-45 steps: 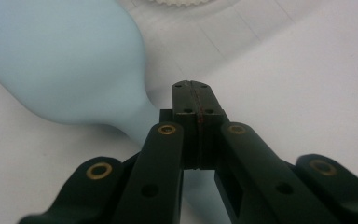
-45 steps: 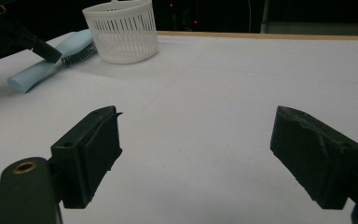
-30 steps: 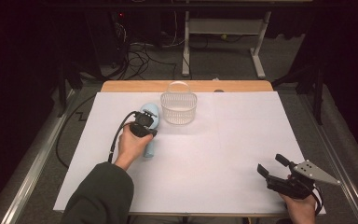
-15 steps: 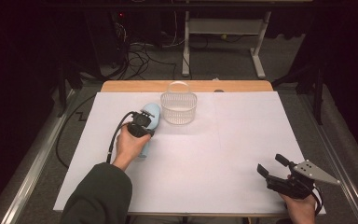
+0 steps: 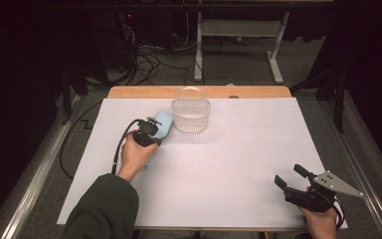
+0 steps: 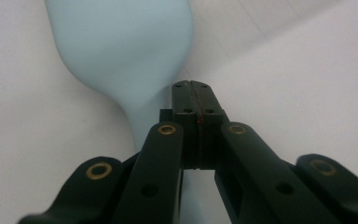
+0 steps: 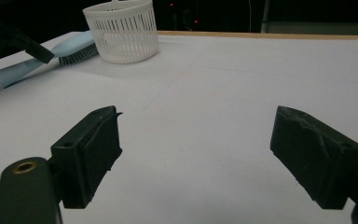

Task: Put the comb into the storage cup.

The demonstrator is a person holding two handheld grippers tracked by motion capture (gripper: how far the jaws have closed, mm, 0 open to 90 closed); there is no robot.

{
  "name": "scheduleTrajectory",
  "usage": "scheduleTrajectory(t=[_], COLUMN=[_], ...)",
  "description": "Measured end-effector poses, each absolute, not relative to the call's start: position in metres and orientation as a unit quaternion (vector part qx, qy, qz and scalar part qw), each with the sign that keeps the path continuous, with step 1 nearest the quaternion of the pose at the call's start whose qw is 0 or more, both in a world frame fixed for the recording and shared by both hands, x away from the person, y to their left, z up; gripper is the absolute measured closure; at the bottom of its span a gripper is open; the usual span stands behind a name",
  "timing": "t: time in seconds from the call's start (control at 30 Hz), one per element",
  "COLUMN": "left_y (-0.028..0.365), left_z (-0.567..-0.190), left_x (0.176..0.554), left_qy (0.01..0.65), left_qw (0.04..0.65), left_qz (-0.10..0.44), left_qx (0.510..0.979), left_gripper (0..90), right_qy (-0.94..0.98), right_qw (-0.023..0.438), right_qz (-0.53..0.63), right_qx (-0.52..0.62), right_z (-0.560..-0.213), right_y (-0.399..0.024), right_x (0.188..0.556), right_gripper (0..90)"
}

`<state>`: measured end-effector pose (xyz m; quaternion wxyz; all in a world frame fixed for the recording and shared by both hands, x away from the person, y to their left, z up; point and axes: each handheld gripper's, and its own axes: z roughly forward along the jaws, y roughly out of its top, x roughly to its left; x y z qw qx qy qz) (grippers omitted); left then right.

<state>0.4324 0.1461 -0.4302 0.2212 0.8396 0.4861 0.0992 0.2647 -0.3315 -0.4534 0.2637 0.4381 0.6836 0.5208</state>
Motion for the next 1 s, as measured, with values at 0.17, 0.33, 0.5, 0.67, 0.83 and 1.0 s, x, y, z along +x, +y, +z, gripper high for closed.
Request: scheduleTrajectory(t=[0.17, 0.33, 0.5, 0.67, 0.83, 1.0], left_y=[0.149, 0.148, 0.153, 0.159, 0.166, 0.174], left_z=[-0.43, -0.426, -0.42, -0.414, -0.411, -0.414], left_x=[0.432, 0.428, 0.426, 0.424, 0.424, 0.43], left_qy=[0.488, 0.48, 0.481, 0.487, 0.494, 0.512], left_qw=[0.223, 0.232, 0.243, 0.263, 0.254, 0.241], left_qz=[0.097, 0.097, 0.088, 0.079, 0.084, 0.08], left_qx=[0.838, 0.84, 0.837, 0.829, 0.828, 0.821], left_gripper=[89.8, 83.3, 74.8, 59.7, 47.9, 41.7], right_qy=[0.683, 0.683, 0.684, 0.684, 0.683, 0.684], right_qw=[0.261, 0.263, 0.263, 0.262, 0.261, 0.261], right_qz=[0.522, 0.521, 0.521, 0.52, 0.521, 0.521], right_qx=[0.44, 0.438, 0.438, 0.44, 0.44, 0.44], right_z=[-0.453, -0.453, -0.453, -0.453, -0.453, -0.453], right_y=[-0.332, -0.332, -0.332, -0.331, -0.331, -0.331], right_x=[0.265, 0.265, 0.265, 0.265, 0.265, 0.265], right_gripper=[16.5, 16.5, 16.5, 16.5, 16.5, 16.5])
